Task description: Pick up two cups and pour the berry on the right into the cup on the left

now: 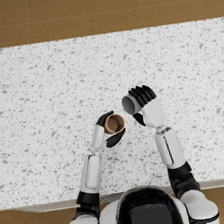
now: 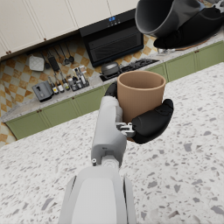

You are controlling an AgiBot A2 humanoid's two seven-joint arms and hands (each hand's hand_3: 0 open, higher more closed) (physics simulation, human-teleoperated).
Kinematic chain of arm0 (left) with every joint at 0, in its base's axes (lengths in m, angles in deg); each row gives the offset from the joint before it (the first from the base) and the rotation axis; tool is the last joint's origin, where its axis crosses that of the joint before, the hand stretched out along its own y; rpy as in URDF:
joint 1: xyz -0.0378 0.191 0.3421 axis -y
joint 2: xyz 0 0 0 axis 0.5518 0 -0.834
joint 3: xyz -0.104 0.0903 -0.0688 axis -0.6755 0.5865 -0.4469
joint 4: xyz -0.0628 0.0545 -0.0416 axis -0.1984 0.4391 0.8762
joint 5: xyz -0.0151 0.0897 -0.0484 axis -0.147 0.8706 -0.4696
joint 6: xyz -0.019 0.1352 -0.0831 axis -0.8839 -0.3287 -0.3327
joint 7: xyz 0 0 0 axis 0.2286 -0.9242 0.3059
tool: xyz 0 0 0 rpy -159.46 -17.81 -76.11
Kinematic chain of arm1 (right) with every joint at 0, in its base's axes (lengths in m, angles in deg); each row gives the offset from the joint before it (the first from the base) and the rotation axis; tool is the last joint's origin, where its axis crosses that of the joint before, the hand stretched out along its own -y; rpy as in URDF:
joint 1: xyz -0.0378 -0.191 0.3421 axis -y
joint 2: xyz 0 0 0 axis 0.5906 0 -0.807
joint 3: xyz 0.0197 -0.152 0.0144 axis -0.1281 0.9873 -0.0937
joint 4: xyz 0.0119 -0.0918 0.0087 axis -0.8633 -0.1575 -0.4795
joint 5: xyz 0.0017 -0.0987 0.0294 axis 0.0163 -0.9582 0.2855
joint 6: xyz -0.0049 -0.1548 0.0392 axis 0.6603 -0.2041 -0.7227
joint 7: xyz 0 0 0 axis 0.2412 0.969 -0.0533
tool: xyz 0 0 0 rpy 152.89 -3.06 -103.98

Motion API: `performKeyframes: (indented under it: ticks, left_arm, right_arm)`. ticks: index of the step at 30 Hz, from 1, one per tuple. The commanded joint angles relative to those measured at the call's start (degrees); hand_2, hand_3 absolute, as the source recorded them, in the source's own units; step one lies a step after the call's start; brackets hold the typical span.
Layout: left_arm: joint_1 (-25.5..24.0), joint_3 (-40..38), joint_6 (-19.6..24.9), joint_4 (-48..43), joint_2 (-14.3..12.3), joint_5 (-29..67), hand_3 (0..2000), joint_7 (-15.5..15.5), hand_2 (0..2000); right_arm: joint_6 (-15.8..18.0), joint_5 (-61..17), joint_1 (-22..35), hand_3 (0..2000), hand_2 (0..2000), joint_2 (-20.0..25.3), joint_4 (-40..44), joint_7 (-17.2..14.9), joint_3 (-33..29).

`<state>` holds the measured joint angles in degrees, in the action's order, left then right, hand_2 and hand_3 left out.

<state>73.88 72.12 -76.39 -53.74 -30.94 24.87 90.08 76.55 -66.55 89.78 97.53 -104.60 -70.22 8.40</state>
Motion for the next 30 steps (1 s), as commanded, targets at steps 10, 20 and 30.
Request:
performKeyframes:
  ticks: [10,20,30]
  left_arm:
    - [1.19,-0.93,-0.09,4.31,-0.95,0.01,1280,-0.01,2000]
    - [2.69,-0.09,0.10,5.66,-1.97,0.01,1280,-0.01,2000]
    - [3.80,-0.58,0.05,7.79,-2.77,0.01,1280,0.01,2000]
  right_arm:
    - [0.15,-18.41,1.01,1280,2000,1.15,-4.92,0.06,2.38]
    - [0.03,-36.77,8.16,1280,2000,-13.37,-6.17,0.14,18.56]
    - [-0.55,-55.03,1.91,1280,2000,-1.17,-7.12,0.13,10.42]
